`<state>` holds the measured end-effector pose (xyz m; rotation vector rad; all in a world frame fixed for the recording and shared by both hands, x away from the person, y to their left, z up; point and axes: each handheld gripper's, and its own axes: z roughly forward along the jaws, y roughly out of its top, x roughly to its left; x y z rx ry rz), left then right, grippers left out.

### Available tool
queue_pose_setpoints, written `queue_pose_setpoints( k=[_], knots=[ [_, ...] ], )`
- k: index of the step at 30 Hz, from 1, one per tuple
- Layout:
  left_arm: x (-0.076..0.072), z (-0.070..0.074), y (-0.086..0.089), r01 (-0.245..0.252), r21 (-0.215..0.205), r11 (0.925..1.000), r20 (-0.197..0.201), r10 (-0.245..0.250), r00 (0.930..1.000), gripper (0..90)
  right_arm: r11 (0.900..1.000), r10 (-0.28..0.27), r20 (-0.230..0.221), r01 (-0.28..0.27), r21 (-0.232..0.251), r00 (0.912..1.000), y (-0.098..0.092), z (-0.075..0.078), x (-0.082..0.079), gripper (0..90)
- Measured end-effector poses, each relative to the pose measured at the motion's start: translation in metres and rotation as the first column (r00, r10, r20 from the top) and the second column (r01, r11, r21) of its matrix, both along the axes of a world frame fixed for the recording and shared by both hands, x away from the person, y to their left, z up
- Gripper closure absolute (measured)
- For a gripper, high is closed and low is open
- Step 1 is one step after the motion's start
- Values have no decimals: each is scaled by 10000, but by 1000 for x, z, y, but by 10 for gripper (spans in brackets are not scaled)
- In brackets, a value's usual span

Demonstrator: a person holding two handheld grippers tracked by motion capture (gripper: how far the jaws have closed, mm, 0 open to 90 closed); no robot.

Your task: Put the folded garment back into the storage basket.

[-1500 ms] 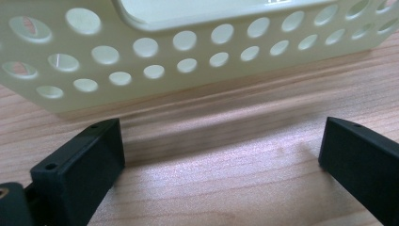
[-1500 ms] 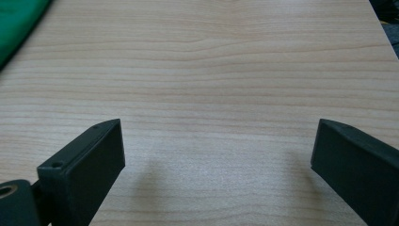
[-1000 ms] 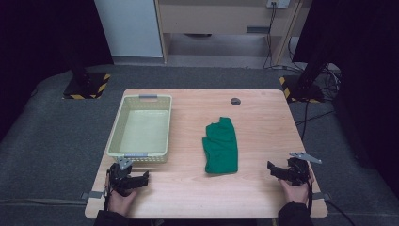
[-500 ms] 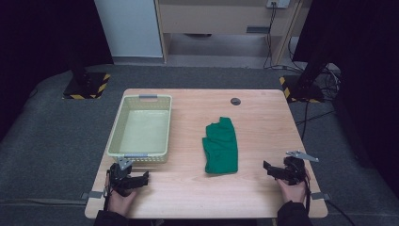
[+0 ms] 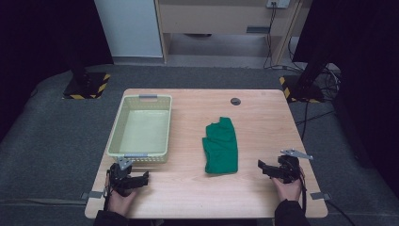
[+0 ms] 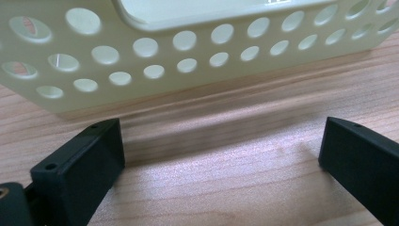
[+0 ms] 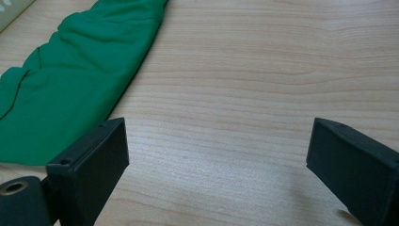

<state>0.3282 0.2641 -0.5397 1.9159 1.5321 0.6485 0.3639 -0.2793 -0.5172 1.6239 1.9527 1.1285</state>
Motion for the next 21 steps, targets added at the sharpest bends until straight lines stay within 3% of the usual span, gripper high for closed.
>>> queue_pose_setpoints(
  k=[21],
  knots=[
    [0,0,0,-1,-1,10000,0,1,10000,0,9999,127,113,-127,29,9999,6,8,3,61]
  ],
)
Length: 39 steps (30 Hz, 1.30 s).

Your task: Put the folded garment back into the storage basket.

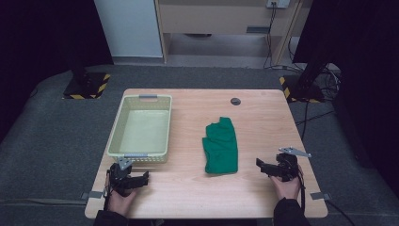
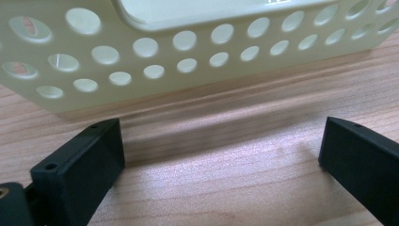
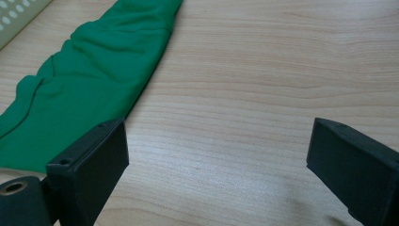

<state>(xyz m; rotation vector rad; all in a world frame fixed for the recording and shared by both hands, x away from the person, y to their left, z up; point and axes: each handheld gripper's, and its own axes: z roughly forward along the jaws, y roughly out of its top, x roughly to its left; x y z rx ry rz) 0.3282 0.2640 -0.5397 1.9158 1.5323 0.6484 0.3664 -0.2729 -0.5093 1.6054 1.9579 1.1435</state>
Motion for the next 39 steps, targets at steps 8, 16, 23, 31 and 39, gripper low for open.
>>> queue_pose_setpoints(
  k=[8,16,23,31,39],
  knots=[
    [0,0,0,0,-1,10000,0,0,10000,0,9997,127,-3,-126,221,9999,5,3,3,62],
    [0,0,0,0,0,10000,-1,0,10000,0,9990,308,69,-310,310,9995,12,7,7,62],
    [0,0,0,0,1,10000,0,0,10000,0,9978,498,125,-503,424,9987,20,10,10,64],
    [0,0,0,-1,1,10000,0,1,10000,0,9963,664,124,-670,530,9977,28,11,15,65],
    [0,0,0,-1,2,10000,0,1,10000,0,9950,841,122,-846,536,9964,36,12,19,65]
  ],
)
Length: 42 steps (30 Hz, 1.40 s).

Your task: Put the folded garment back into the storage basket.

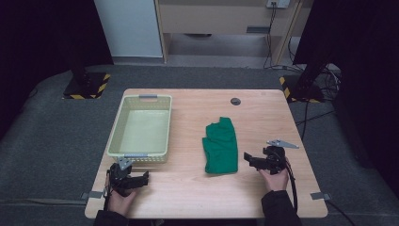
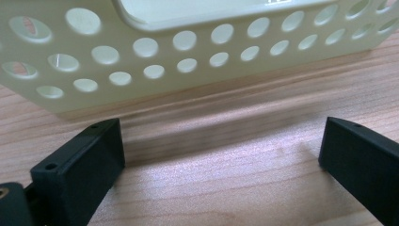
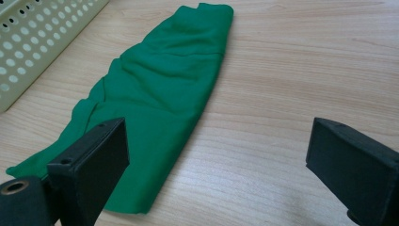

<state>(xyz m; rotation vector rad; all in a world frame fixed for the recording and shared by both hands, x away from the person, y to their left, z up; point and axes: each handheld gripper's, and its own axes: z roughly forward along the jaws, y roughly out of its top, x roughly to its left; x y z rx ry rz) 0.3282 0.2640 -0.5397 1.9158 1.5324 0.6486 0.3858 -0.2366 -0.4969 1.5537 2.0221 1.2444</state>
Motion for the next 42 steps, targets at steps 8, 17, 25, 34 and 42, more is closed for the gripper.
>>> queue_pose_setpoints(
  k=[8,17,25,34,42],
  knots=[
    [0,0,0,-1,-1,10000,0,1,10000,0,9999,132,-81,-131,46,9999,7,-1,6,66],
    [0,0,0,-1,-1,10000,1,1,10000,0,9998,201,-118,-201,45,9997,13,0,9,63],
    [0,0,0,0,0,10000,1,0,10000,0,9995,320,-103,-320,-44,9994,19,3,14,61],
    [0,0,0,0,0,10000,0,0,10000,0,9993,344,-228,-341,150,9991,23,-1,21,65],
    [0,0,0,-1,0,10000,-1,1,10000,0,9989,394,-395,-384,266,9984,28,-6,26,68]
  ],
)
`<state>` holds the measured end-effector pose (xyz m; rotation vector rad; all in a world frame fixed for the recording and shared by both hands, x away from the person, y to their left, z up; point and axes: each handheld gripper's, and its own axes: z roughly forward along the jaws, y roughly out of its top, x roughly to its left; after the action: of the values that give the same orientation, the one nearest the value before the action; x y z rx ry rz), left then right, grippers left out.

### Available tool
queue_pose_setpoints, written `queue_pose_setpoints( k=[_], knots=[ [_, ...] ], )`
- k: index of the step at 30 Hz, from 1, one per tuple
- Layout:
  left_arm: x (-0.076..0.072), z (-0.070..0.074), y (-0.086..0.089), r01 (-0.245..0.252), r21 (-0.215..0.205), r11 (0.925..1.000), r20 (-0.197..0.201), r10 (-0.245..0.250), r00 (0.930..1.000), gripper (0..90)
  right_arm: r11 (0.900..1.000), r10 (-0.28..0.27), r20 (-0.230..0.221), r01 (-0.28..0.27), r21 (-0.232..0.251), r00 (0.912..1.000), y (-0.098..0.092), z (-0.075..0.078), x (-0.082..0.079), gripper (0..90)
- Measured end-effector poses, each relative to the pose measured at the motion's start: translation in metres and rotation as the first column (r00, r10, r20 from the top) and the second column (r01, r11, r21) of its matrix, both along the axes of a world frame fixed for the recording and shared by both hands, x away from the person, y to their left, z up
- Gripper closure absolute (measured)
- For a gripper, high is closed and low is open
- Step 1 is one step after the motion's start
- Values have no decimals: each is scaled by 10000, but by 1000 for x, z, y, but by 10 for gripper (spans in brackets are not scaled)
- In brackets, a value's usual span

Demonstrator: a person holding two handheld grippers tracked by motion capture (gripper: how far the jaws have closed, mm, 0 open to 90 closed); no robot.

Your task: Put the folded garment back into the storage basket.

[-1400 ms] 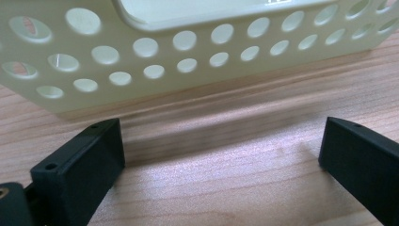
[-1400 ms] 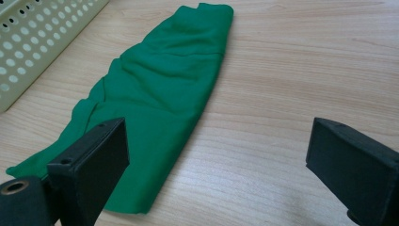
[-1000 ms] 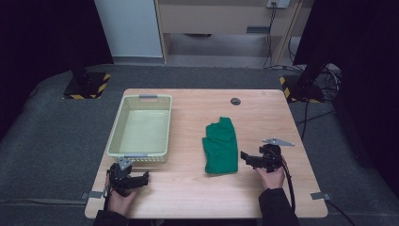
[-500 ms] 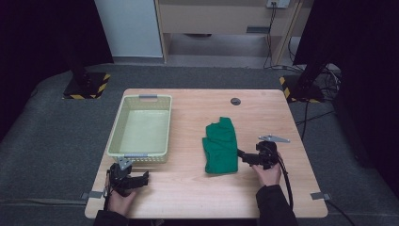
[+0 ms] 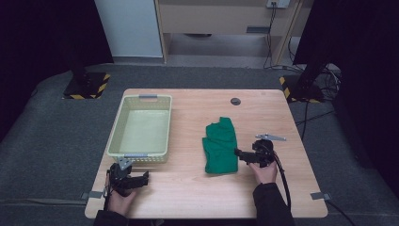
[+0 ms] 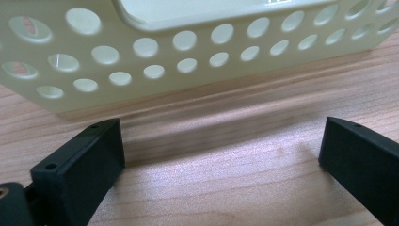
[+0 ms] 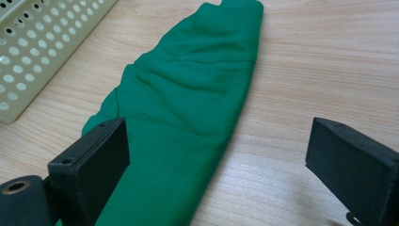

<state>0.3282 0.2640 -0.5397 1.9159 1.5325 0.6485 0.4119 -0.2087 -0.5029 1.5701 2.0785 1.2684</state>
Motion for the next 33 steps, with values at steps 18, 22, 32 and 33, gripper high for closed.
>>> queue_pose_setpoints(
  k=[18,22,32,33],
  knots=[
    [0,0,0,0,2,10000,0,0,10000,0,9996,245,104,-243,-162,9996,13,10,4,67],
    [0,0,0,0,1,10000,1,0,10000,0,9996,295,64,-295,-20,9995,16,10,7,72],
    [0,0,0,0,1,10000,1,0,10000,0,9988,443,-205,-447,-200,9988,28,3,16,69],
    [0,0,0,0,1,10000,1,0,10000,0,9987,464,-285,-470,-200,9985,29,1,17,69]
  ],
)
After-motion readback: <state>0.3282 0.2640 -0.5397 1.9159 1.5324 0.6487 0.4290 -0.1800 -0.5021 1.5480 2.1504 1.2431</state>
